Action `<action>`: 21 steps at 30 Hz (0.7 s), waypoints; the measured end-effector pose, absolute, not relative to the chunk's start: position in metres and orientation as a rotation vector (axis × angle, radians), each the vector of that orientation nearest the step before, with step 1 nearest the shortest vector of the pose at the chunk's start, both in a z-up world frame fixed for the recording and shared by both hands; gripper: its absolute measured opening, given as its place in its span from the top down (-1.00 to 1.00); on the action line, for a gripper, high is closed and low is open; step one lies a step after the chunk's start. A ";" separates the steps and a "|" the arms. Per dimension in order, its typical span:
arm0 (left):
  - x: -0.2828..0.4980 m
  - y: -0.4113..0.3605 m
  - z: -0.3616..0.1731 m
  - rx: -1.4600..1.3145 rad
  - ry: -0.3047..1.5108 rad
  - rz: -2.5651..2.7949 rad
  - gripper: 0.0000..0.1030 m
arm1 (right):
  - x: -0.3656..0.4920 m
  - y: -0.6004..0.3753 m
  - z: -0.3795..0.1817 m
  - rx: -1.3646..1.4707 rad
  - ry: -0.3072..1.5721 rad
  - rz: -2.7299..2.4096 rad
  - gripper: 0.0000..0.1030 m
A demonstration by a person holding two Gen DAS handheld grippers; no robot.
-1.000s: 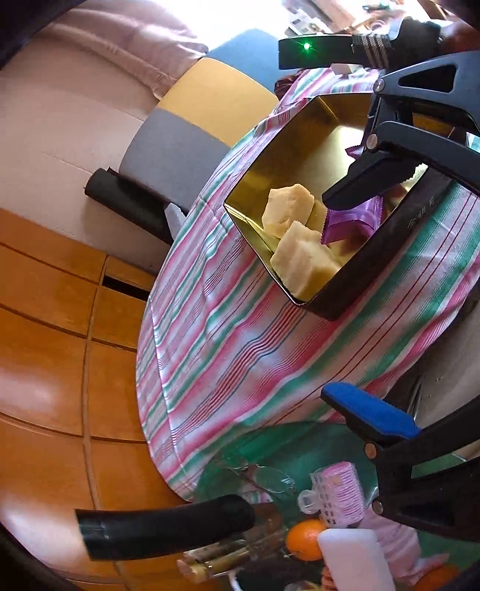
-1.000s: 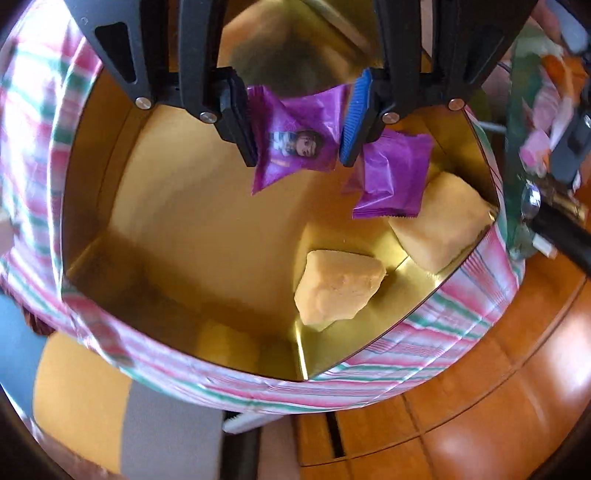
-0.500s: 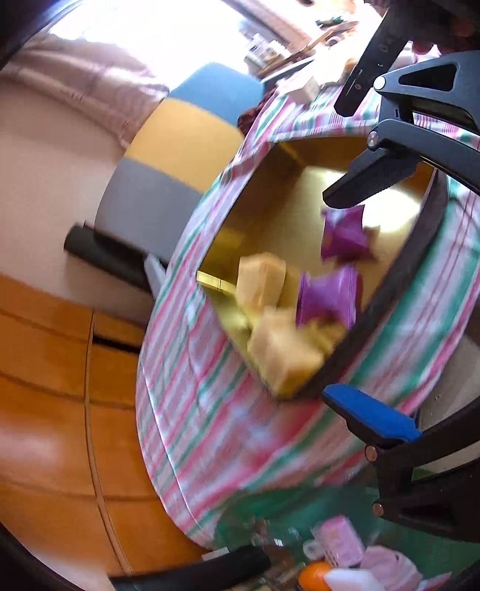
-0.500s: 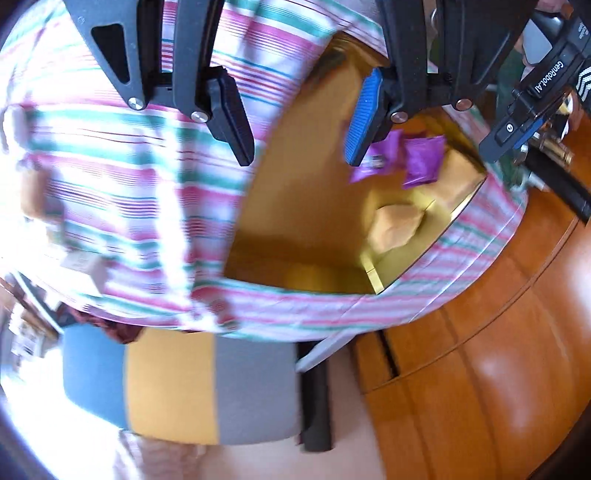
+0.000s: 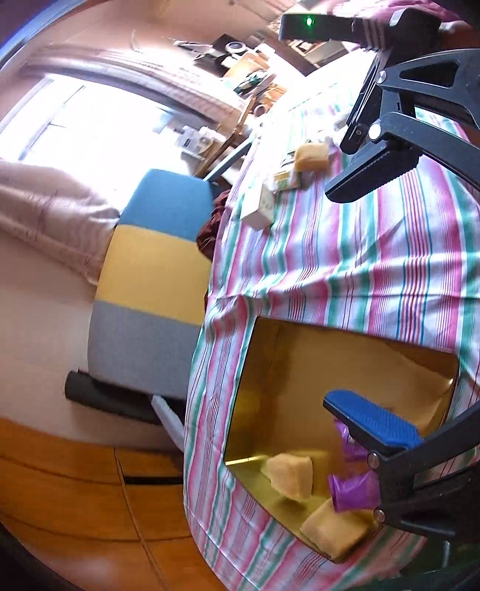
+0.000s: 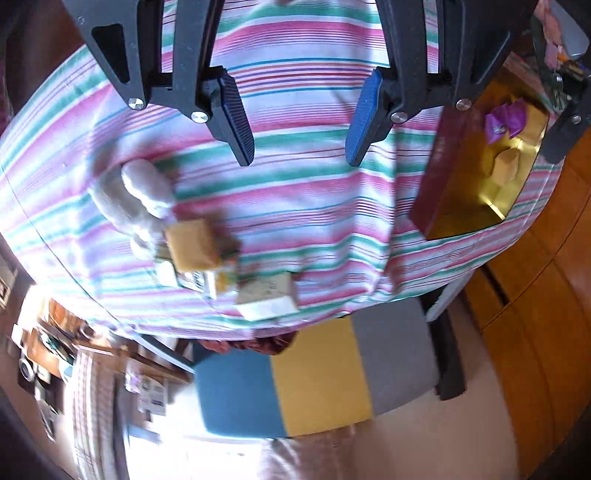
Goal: Organize objects
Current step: 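Grasp the knitted sock roll with the right tool while moving the left tool toward the white bundle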
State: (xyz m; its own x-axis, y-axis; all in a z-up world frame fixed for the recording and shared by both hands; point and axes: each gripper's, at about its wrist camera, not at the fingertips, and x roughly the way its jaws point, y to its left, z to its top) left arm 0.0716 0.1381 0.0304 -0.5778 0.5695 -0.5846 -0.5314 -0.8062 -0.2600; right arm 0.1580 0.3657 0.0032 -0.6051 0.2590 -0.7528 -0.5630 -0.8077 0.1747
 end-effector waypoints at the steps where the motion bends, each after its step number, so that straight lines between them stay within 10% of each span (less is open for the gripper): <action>1: 0.076 0.145 0.030 -0.902 -0.056 2.327 -0.99 | 0.161 0.373 -0.002 -1.034 0.573 2.378 -0.01; 21: 0.113 0.207 -0.003 -1.005 0.147 2.205 -1.00 | 0.266 0.497 -0.059 -0.859 0.693 2.168 -0.45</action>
State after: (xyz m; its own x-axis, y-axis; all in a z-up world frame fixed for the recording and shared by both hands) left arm 0.1132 0.2072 -0.0028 -0.4549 0.5508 -0.6998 -0.6391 -0.7492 -0.1743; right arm 0.2655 0.4968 -0.0587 -0.5400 0.4028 -0.7390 -0.7567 -0.6168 0.2167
